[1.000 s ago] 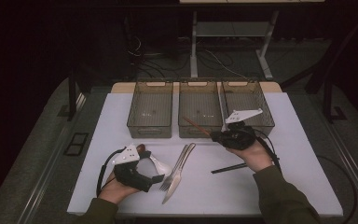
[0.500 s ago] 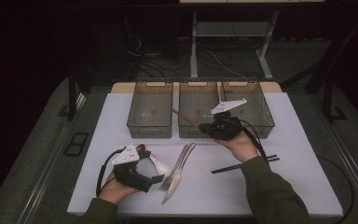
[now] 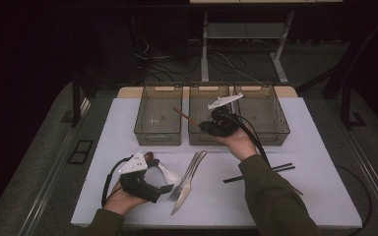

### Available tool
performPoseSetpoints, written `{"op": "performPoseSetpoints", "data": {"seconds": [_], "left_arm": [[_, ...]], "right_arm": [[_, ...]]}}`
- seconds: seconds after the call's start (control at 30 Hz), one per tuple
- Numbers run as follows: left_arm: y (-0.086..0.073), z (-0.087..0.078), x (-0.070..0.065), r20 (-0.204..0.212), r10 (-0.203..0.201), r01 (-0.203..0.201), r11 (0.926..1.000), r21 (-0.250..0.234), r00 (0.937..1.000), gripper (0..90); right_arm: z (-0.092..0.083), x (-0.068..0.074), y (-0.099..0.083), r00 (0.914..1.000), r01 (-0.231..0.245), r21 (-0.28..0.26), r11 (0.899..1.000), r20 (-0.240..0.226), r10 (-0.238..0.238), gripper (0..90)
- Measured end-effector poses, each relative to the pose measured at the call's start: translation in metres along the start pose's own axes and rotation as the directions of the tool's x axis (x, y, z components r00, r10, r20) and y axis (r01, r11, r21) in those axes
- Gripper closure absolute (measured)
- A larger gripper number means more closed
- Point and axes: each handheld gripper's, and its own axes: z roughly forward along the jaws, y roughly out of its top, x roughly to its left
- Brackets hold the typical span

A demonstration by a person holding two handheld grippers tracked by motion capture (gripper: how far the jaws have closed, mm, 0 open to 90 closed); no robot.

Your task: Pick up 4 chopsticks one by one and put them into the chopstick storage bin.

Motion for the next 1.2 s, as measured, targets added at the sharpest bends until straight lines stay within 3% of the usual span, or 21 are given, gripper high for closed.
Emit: {"op": "performPoseSetpoints", "data": {"seconds": [1.2], "left_arm": [[0.001,-0.002,-0.002,0.002,0.008,-0.008,0.9996,-0.028,1.0,0.0]], "right_arm": [[0.102,0.01,0.084,0.9977,-0.014,0.097,0.995,0.067,0.007,83.6]]}}
